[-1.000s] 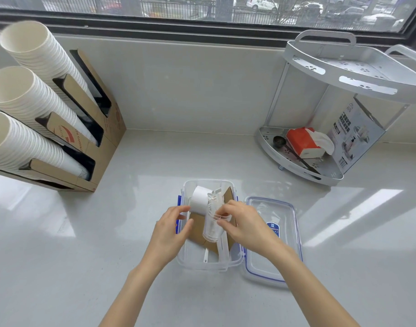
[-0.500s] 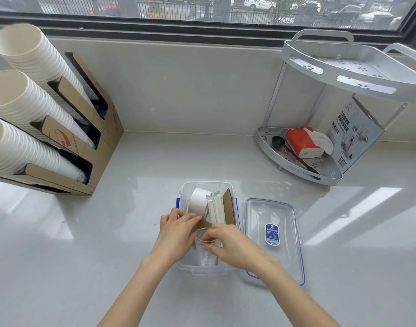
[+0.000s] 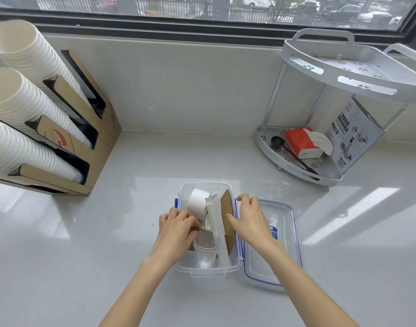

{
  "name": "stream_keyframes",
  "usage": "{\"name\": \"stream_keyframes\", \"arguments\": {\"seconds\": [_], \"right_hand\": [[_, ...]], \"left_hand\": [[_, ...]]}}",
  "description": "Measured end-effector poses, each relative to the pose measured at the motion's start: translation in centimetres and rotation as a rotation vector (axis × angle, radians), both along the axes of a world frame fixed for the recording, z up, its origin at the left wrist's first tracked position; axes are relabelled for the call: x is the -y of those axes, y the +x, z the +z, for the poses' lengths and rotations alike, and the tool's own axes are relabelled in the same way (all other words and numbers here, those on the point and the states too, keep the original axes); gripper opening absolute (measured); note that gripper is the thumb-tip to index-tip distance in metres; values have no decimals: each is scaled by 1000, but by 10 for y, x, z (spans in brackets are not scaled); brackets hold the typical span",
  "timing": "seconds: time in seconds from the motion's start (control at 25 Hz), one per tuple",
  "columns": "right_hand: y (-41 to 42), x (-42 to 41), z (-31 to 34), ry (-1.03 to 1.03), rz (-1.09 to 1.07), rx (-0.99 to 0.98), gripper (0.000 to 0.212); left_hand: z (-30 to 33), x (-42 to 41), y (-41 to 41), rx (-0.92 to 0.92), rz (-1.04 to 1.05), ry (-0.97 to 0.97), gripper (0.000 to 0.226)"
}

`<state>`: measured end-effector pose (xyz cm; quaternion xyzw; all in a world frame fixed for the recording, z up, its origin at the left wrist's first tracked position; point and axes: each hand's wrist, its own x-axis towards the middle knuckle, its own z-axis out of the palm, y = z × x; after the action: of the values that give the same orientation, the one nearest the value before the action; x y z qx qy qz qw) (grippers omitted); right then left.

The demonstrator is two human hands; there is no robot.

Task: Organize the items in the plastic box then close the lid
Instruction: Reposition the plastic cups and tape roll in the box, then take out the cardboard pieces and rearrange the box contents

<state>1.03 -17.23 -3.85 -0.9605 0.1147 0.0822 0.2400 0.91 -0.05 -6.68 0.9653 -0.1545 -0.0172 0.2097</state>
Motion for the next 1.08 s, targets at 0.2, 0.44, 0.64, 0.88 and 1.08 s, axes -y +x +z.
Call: {"name": "stream_keyframes", "arguments": {"seconds": [0.2, 0.44, 0.64, 0.88, 1.08], "right_hand": [[-1, -8, -11, 7, -21, -29, 35], [1, -7, -7, 96, -64, 124, 32], [4, 0, 7, 305, -135, 299, 23], [6, 7, 33, 481, -243, 508, 19], [-4, -5, 48, 647, -198, 473, 16]], "left_hand": [[5, -2, 0, 46, 45, -97, 15], [13, -4, 2, 114, 40, -182, 11], [24, -7, 3, 137, 56, -269, 11], [48, -9, 5, 199, 248, -428, 10], [66, -6, 1, 83, 380, -617, 5]]}}
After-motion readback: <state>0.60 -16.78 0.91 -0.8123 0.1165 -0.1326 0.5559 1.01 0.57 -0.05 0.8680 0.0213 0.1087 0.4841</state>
